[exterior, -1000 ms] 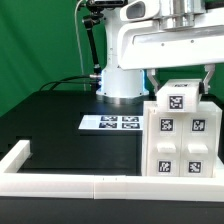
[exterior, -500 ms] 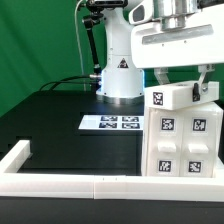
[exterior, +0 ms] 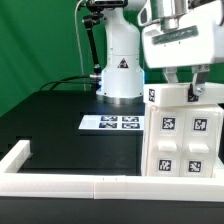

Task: Assemble cabinet

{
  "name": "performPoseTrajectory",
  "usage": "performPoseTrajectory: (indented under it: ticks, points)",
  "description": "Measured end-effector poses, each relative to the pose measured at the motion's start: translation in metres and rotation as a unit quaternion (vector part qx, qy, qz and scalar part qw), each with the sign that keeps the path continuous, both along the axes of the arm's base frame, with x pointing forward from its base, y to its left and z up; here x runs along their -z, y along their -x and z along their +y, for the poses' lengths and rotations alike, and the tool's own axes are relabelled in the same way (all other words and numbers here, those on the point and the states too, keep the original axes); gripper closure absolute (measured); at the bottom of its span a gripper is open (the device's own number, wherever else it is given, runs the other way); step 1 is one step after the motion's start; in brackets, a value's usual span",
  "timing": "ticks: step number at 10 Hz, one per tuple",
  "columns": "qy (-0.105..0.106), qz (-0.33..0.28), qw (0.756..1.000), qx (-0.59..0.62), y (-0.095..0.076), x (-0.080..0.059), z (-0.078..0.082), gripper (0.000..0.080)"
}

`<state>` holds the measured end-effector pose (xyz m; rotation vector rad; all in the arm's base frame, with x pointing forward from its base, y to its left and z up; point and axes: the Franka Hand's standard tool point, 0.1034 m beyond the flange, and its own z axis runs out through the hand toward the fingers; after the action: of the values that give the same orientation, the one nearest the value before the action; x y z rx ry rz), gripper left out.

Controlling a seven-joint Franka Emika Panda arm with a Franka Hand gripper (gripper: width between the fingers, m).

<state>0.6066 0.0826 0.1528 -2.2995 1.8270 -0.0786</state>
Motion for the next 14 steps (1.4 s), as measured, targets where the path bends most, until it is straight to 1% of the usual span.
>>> performPoseTrajectory:
  ticks: [2, 4, 5, 8, 9, 10, 11, 12, 13, 14]
  points:
    - [-0.024, 0.005, 0.994, 0.108, 0.002, 0.000, 0.002, 0.0239]
    - [-0.055, 0.025, 0.974, 0.219, 0.002, 0.001, 0.001, 0.0239]
    - [-0.062, 0.035, 0.963, 0.261, 0.004, 0.002, 0.000, 0.0239]
    - [-0.084, 0.043, 0.939, 0.332, 0.002, 0.001, -0.001, 0.0239]
    - [-0.085, 0.043, 0.940, 0.328, 0.002, 0.002, 0.000, 0.0145]
    - [-0.085, 0.042, 0.943, 0.320, 0.003, 0.000, 0.001, 0.0145]
    - [-0.089, 0.039, 0.944, 0.315, 0.004, -0.006, 0.002, 0.0033]
    - [-0.096, 0.036, 0.943, 0.316, 0.004, -0.014, 0.004, 0.0006]
    - [-0.103, 0.032, 0.942, 0.319, 0.002, -0.020, 0.006, 0.0002]
    - [-0.106, 0.027, 0.943, 0.314, 0.001, -0.024, 0.008, 0.0002]
